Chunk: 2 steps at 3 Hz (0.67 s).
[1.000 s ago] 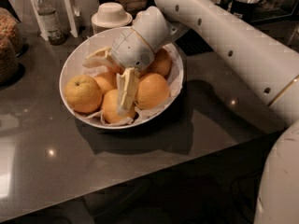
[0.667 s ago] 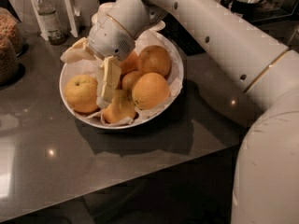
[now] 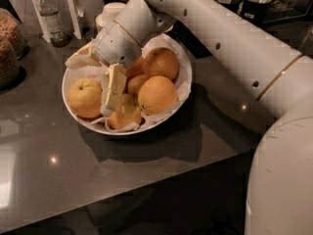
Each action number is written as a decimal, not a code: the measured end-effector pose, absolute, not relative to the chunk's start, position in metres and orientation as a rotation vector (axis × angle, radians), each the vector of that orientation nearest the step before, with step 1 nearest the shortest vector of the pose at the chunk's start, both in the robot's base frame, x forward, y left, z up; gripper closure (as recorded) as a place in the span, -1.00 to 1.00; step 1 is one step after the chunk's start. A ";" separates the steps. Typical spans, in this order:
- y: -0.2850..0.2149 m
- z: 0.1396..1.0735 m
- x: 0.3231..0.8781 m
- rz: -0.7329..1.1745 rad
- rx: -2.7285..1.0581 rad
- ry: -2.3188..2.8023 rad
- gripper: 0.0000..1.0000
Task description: Pick orange from white bowl
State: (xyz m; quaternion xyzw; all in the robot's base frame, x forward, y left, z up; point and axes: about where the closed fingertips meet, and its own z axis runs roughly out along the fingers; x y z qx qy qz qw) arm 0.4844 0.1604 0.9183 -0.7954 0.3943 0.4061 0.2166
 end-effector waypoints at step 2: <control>0.160 0.901 0.478 1.188 -2.152 1.086 -1.00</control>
Offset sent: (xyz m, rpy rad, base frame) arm -0.0051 -0.0001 -0.0134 0.0355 0.0358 -0.0057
